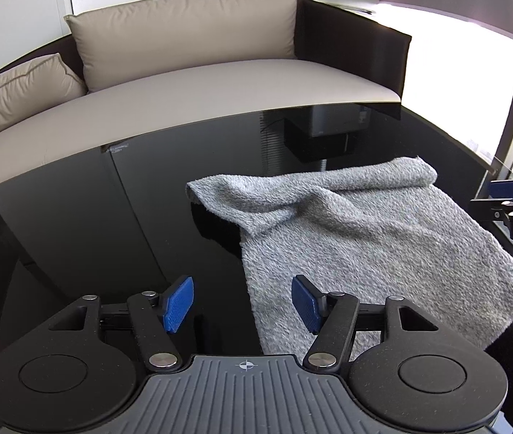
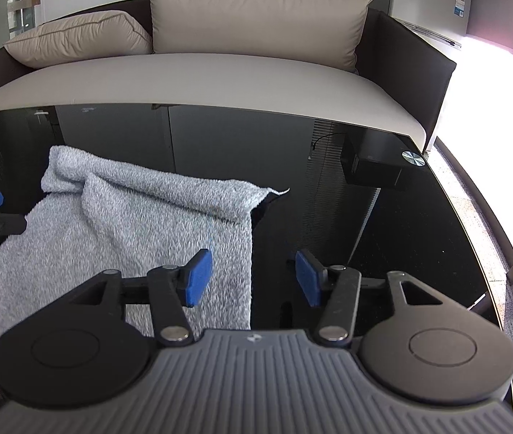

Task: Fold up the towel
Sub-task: 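Lower the towel onto the table and open both grippers, then withdraw both open grippers above the spread towel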

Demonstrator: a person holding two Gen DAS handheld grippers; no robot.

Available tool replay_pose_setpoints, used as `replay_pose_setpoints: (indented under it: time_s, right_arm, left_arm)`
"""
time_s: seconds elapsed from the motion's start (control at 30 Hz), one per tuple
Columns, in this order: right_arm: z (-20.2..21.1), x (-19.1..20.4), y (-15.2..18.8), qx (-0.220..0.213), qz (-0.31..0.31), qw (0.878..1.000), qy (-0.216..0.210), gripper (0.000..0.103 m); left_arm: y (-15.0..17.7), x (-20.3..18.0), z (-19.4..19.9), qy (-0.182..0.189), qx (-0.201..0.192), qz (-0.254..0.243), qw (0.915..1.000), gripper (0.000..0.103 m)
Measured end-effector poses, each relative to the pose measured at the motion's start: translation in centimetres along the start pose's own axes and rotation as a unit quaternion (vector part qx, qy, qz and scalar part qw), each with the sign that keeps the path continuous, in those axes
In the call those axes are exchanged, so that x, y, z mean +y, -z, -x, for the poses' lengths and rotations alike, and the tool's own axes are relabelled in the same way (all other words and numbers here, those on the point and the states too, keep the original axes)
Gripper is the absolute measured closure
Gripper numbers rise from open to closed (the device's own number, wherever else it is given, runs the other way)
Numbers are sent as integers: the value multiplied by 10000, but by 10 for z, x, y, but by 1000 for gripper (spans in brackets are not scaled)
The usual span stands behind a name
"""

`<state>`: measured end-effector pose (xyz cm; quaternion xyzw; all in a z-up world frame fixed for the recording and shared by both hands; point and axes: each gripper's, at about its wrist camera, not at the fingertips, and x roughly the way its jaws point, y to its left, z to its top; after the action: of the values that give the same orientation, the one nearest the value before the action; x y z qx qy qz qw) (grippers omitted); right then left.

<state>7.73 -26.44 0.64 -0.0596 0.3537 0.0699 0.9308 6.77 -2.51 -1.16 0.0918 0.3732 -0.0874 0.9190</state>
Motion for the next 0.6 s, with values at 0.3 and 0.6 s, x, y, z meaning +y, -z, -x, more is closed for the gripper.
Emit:
replay_pose_setpoints:
  time_s: [0.3,0.6]
  right_arm:
    - [18,-5,16,136,210,9996,91,47]
    - [19,10,32,329,658,9967,339,47]
  left_arm:
    - [22,-12,14,-37,104,-209,9997,46]
    - [31,-17,19,-130,81,-340,9993,46]
